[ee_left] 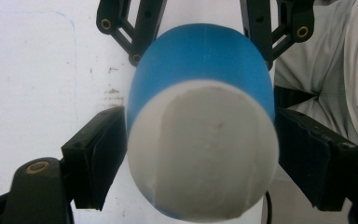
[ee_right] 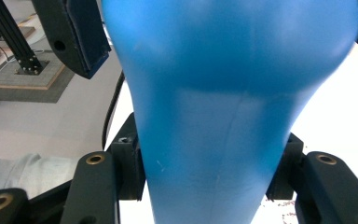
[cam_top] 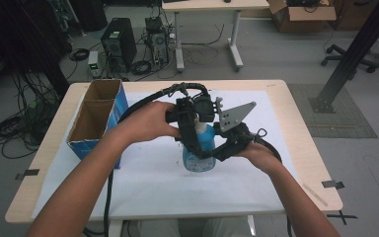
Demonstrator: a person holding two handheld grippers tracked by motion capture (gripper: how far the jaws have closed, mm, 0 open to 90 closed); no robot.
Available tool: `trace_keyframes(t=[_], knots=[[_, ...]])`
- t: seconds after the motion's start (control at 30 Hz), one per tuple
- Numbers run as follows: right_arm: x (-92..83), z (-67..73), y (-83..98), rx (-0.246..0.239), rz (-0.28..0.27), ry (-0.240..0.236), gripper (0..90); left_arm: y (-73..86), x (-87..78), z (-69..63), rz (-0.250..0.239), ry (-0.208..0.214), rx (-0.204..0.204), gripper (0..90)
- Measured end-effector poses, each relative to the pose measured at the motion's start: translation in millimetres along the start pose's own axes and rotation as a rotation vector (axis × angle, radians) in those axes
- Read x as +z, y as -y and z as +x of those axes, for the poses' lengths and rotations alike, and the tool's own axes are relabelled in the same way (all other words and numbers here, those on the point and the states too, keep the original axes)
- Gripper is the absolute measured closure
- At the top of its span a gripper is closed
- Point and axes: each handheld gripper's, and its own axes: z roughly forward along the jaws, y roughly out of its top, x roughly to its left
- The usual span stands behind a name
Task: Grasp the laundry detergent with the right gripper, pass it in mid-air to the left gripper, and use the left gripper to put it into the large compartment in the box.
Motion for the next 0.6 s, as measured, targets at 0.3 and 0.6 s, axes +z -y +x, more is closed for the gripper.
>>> trace_keyframes(t=[0.3,0.6], knots=[[-0.1,0.6,-0.1,0.001,0.001,0.002,44.4,-0.3,0.0,-1.0,0.004,-0.012,0.001,22.8],[-0.4,0.6,-0.3,-0.001,0.0,0.003,44.4,-1.8,1.8,-1.8,0.002,-0.02,0.008,28.5]])
